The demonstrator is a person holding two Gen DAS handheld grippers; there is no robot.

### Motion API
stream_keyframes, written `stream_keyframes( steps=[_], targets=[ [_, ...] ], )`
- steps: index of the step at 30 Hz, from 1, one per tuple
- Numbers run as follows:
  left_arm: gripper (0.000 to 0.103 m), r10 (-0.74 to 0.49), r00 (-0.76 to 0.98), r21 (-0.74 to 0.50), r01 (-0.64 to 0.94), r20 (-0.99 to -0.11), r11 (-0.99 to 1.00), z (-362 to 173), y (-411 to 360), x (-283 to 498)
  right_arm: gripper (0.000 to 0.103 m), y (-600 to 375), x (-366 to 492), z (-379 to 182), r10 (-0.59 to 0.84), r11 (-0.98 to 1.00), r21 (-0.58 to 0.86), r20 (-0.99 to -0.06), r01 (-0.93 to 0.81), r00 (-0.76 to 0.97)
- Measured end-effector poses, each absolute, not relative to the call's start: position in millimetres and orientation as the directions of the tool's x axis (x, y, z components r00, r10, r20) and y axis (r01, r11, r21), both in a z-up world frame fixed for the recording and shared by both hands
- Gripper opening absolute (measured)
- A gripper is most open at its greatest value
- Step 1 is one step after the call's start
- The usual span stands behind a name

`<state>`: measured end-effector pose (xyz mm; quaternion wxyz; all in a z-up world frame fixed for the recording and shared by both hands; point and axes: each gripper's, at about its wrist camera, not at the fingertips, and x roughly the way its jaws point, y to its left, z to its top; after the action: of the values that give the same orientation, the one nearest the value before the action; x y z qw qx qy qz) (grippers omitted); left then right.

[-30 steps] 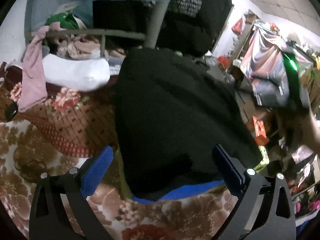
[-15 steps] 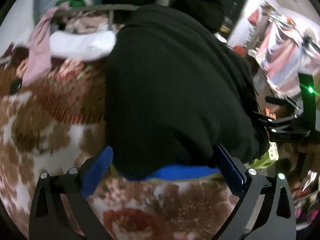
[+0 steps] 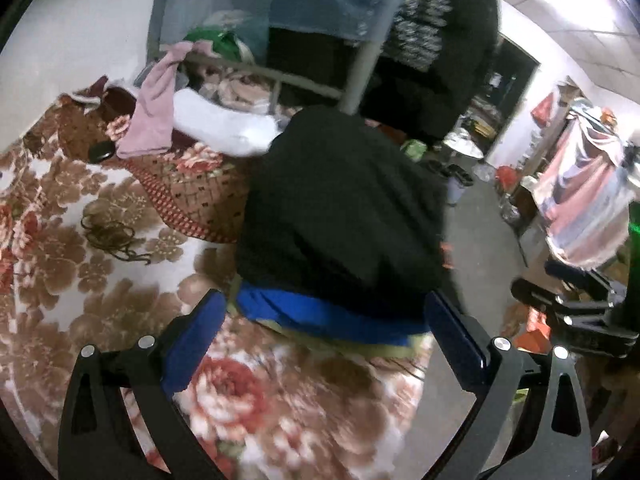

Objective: Fold large clothes

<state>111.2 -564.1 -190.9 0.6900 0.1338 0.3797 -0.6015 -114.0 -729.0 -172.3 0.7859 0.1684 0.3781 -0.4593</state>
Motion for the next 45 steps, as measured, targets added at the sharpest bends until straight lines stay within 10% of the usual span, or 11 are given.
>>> stream_keyframes(
  steps=[13,45],
  targets=[
    [0.098,-0.678,0.111,-0.086,0.965,-0.726,0.250,-96,-466,31,0.098,-616,-166,-30,-0.580,0.549,-0.003,-0.721,0.836,0.379],
    [0.098,-0.669,0.152,-0.028,0.968,-0.728,0.251,-48,-478,-18,0.098,-620,-211,15,-0.538,0.630,-0.016,-0.729,0.776,0.422]
  ],
)
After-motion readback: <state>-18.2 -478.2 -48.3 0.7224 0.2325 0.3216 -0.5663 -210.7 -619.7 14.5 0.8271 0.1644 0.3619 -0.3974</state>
